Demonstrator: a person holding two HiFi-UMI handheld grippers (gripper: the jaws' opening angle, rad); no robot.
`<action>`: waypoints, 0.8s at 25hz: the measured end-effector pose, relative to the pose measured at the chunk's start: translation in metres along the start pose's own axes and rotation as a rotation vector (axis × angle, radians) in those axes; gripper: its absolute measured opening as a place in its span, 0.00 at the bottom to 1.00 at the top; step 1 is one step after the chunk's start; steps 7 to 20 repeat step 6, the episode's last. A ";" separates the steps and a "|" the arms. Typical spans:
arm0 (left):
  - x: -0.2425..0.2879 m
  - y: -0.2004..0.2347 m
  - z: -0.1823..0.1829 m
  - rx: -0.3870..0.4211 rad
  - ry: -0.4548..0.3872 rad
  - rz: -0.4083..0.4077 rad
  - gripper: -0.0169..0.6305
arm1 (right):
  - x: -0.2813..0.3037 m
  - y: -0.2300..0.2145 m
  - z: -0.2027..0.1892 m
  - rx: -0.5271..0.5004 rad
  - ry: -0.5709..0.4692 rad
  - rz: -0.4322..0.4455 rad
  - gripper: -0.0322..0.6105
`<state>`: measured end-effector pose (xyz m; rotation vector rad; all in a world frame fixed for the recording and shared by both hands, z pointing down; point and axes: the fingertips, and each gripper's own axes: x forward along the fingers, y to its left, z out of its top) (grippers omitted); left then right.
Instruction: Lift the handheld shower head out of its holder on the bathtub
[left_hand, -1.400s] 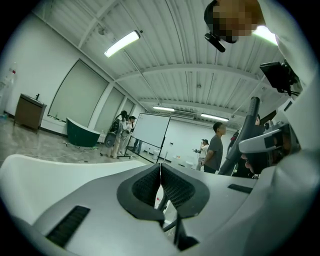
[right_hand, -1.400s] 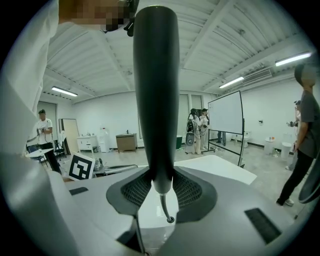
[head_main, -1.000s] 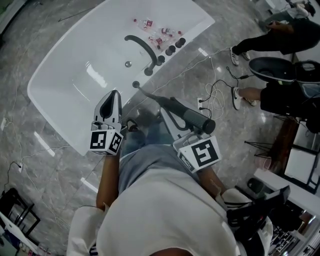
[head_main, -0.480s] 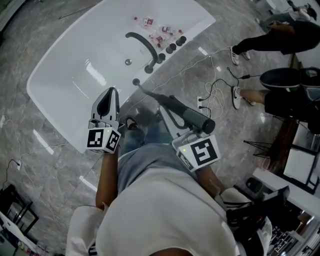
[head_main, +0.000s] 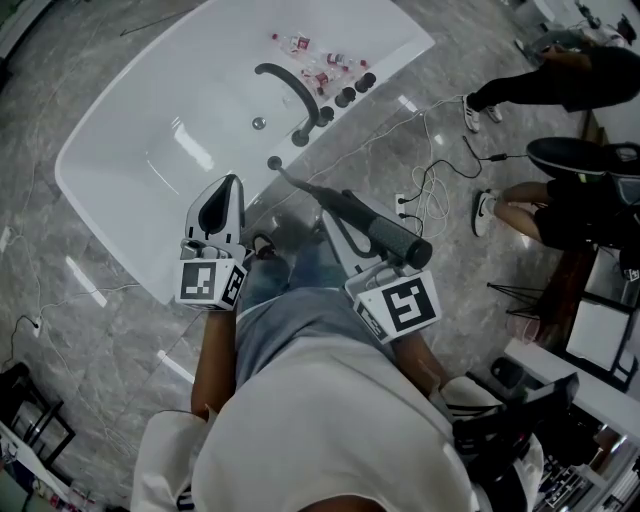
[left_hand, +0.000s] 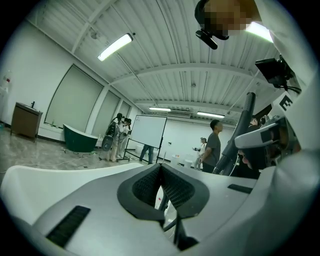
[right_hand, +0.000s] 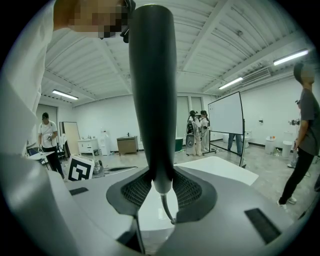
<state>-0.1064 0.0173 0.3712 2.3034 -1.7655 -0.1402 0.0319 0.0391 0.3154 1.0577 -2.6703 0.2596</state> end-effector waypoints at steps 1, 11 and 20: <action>0.001 -0.001 -0.001 0.002 0.003 -0.004 0.05 | 0.001 0.000 0.000 0.000 0.001 0.001 0.26; 0.004 -0.002 -0.005 0.013 0.021 -0.015 0.05 | 0.005 -0.003 -0.002 -0.004 0.006 0.004 0.26; 0.004 -0.002 -0.005 0.013 0.021 -0.015 0.05 | 0.005 -0.003 -0.002 -0.004 0.006 0.004 0.26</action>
